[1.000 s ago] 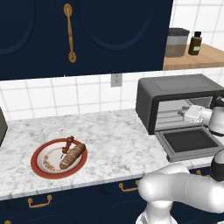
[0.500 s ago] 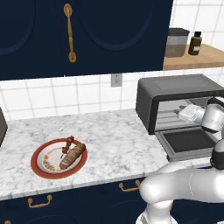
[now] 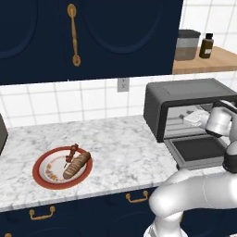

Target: Pick up the kebab skewer and baguette bread, and place them inside the toaster oven. Close the toaster oven door and start by setting the timer.

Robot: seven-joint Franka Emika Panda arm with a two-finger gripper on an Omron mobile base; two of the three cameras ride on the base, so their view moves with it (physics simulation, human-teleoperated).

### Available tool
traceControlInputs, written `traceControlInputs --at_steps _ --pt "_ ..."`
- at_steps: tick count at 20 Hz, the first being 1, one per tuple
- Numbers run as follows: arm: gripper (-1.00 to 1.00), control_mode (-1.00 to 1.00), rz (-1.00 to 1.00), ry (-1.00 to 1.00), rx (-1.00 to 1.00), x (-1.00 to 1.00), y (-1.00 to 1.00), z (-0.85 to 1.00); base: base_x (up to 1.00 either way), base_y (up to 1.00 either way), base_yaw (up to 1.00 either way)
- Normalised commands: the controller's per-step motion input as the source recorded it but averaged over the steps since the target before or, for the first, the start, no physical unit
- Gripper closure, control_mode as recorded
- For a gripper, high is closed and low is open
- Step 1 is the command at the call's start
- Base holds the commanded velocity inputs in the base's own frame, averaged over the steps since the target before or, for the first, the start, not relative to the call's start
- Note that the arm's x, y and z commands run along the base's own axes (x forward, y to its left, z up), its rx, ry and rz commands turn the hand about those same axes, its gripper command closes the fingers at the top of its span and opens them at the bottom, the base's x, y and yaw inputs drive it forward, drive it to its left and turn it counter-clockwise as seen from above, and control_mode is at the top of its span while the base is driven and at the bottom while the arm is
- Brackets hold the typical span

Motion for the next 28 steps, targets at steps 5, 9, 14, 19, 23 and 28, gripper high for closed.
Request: traceControlInputs --at_steps 5,9,14,19,23,28 --pt "-1.00 -1.00 -0.05 -0.03 0.00 0.38 0.00 -0.21 0.00 0.00 0.00" --pt "-1.00 -1.00 -0.06 -0.02 0.00 0.22 -0.05 -0.24 0.00 0.00 0.00" --pt "-1.00 -1.00 -0.06 -0.01 0.00 0.26 -0.05 -0.08 0.00 0.00 0.00" --pt "-1.00 -1.00 -0.05 -0.02 0.00 0.22 -0.04 -0.04 0.00 0.00 0.00" --pt "-1.00 -1.00 -0.05 0.00 0.00 -0.01 -0.14 -0.20 0.00 0.00 0.00" --pt "-1.00 -1.00 -0.05 0.00 0.00 -0.21 -0.16 -0.32 0.00 0.00 0.00"
